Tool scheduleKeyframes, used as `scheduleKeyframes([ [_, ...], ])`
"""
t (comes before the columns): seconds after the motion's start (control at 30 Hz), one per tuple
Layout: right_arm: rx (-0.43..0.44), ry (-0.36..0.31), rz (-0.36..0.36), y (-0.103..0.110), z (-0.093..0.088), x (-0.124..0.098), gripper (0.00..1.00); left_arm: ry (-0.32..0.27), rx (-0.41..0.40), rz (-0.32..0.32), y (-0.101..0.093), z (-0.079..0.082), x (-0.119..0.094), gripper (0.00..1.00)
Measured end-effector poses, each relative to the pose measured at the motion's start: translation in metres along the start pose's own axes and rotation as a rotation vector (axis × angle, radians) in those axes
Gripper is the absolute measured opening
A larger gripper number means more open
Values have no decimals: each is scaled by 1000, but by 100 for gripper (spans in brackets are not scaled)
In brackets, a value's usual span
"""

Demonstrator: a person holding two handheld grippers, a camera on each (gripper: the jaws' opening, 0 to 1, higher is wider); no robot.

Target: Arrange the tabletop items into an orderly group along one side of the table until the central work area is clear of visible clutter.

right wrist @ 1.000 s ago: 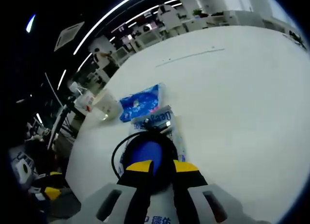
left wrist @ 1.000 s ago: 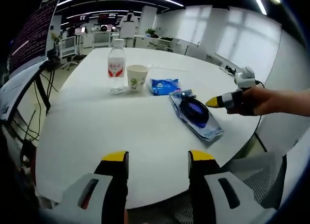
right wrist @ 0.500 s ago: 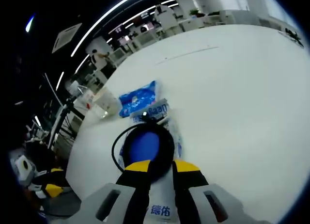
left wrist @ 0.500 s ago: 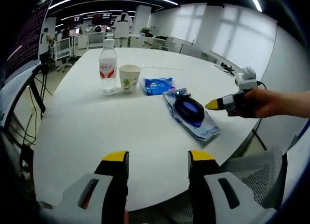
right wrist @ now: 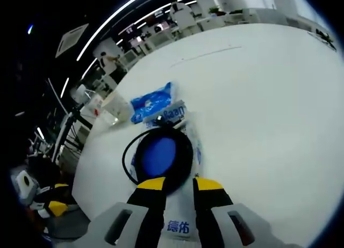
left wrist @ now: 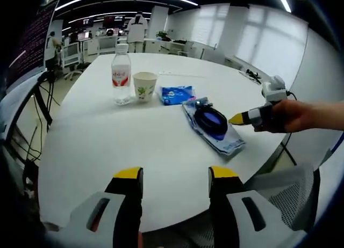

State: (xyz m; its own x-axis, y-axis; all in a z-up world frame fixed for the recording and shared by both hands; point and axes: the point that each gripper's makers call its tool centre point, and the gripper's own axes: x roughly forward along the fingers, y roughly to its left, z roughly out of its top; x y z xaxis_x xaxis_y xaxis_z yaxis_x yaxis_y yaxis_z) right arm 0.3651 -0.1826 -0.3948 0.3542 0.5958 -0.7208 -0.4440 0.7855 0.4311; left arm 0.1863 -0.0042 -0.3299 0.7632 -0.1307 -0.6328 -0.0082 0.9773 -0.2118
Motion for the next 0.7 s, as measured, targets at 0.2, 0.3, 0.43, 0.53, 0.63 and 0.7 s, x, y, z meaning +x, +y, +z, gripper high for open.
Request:
scheduleKeyframes([
  [0.2,22,6,-5,-1,-2,1,21,-8,-4,15,5,1,-3,48],
  [0.3,45,-1,-7,-2,2,3,22,-8,-5,18,5,0,-3,48],
  [0.43,52,-8,-6,-2,8,6,24,-7,-1,19,4,0,-4,49],
  [0.53,51,-1,-7,-2,11,9,26,-7,4,18,4,1,-4,49],
  [0.63,57,1,-6,1,12,10,27,-7,11,14,3,2,-4,49],
  [0.7,49,10,-15,-1,14,15,27,-6,17,12,2,2,-3,49],
])
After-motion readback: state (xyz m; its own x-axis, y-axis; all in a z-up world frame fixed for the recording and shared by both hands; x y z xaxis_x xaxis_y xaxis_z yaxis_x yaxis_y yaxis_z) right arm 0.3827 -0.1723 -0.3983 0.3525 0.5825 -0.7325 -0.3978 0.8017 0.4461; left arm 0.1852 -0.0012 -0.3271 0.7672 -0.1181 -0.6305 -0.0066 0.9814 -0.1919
